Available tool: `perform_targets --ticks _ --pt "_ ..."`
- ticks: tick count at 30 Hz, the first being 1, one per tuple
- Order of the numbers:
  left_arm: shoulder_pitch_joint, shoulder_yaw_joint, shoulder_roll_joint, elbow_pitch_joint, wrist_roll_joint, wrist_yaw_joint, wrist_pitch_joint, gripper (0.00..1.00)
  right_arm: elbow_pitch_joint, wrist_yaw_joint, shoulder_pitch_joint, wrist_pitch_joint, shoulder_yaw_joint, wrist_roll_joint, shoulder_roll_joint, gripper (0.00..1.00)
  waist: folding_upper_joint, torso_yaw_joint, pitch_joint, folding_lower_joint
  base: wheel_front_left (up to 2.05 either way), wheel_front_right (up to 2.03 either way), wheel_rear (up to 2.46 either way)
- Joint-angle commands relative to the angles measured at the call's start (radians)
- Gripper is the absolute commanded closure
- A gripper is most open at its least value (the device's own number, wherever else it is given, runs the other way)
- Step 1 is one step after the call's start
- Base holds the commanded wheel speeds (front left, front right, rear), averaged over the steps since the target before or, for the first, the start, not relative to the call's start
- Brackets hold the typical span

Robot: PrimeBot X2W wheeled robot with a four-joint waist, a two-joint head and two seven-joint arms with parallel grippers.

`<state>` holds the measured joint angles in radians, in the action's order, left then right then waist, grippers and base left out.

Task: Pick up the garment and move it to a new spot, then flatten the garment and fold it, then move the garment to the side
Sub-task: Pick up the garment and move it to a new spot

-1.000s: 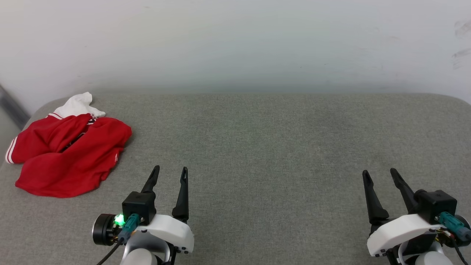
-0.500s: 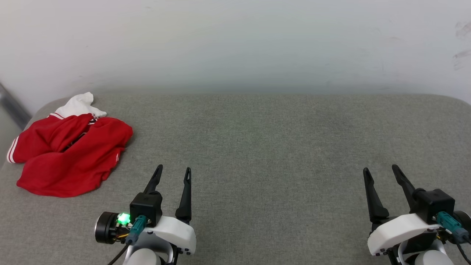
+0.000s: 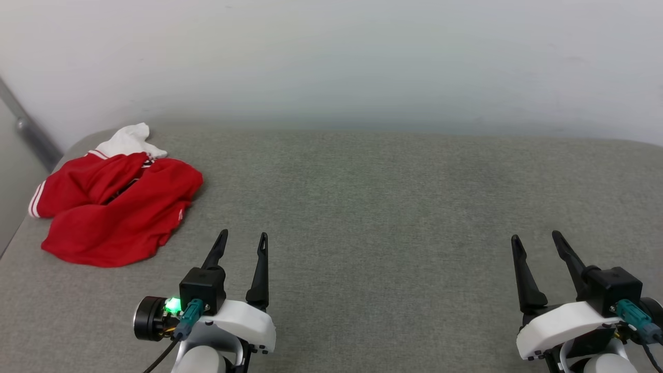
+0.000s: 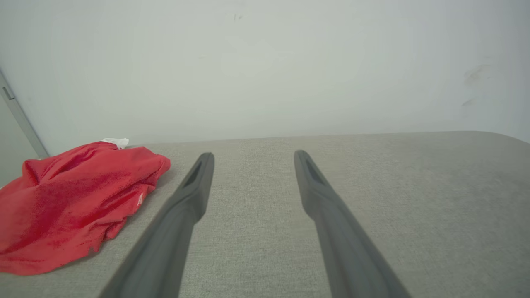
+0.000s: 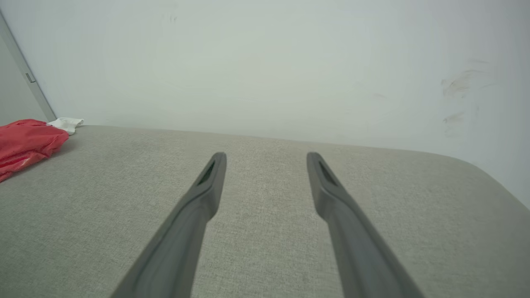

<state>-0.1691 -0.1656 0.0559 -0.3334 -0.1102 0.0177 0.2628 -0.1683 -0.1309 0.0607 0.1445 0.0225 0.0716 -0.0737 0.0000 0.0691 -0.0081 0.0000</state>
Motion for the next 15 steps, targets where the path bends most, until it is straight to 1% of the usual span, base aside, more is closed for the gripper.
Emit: perform_targets --ticks 1,7,15 --pt "-0.008 0.002 -0.001 -0.002 -0.004 0.000 0.003 0.00 0.005 0.000 -0.006 0.001 0.001 0.004 0.004 0.00 0.0000 0.010 0.001 0.0000 0.00 0.00 0.00" --pt "-0.014 0.013 -0.002 0.008 -0.002 0.001 0.003 0.00 0.020 0.000 -0.009 0.004 -0.008 0.010 0.007 0.00 0.0000 0.072 0.006 0.0000 0.00 0.00 0.00" --pt "-0.019 0.038 -0.004 0.022 0.000 0.008 0.003 0.00 0.040 0.000 0.006 0.001 -0.029 0.015 0.002 0.00 0.0000 0.182 0.018 0.0000 0.00 0.00 0.00"
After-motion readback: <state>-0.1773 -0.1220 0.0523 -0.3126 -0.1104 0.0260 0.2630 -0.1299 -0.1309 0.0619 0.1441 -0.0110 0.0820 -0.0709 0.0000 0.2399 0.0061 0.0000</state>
